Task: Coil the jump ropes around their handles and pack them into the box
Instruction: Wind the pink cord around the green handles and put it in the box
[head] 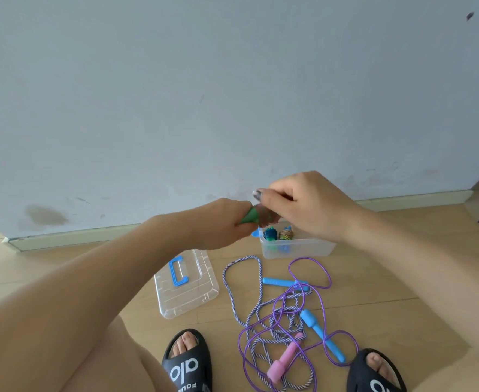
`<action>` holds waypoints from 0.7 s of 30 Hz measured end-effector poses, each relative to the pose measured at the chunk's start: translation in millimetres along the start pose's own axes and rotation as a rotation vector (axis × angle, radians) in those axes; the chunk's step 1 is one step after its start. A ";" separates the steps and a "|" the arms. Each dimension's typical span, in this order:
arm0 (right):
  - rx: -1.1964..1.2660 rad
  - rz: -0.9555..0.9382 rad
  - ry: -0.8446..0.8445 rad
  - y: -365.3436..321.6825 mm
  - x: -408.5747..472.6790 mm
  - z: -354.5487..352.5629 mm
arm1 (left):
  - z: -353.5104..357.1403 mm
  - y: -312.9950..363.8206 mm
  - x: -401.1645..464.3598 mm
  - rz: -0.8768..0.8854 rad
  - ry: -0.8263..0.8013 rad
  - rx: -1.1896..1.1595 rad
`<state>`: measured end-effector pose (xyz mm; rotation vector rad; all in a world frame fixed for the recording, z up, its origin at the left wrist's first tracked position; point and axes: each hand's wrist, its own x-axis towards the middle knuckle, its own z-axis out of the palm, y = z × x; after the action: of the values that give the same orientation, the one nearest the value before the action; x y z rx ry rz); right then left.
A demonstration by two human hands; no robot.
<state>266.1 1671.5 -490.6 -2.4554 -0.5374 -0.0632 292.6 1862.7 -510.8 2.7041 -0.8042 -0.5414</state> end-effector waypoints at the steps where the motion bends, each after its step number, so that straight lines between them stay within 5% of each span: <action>1: 0.023 0.012 0.019 4.5 3.6 -1.0 | 1.5 4.0 -0.9 0.035 0.011 0.030; 5: 0.089 0.057 0.022 21.6 14.8 -3.8 | 3.4 22.4 -10.4 0.186 0.080 0.077; 10: 0.275 0.173 -0.245 27.4 16.8 1.1 | 4.2 25.8 -21.6 0.284 0.071 0.074; 16: 0.574 0.330 -0.302 27.2 15.1 2.2 | -5.1 30.6 -24.4 0.297 0.096 -0.153; 21: 0.455 0.451 -0.306 27.5 4.7 22.5 | -14.7 28.0 -24.0 0.188 0.209 -0.521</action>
<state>279.5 1666.4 -523.5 -2.0838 -0.0906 0.5633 267.0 1855.8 -481.2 2.1404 -0.7292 -0.3548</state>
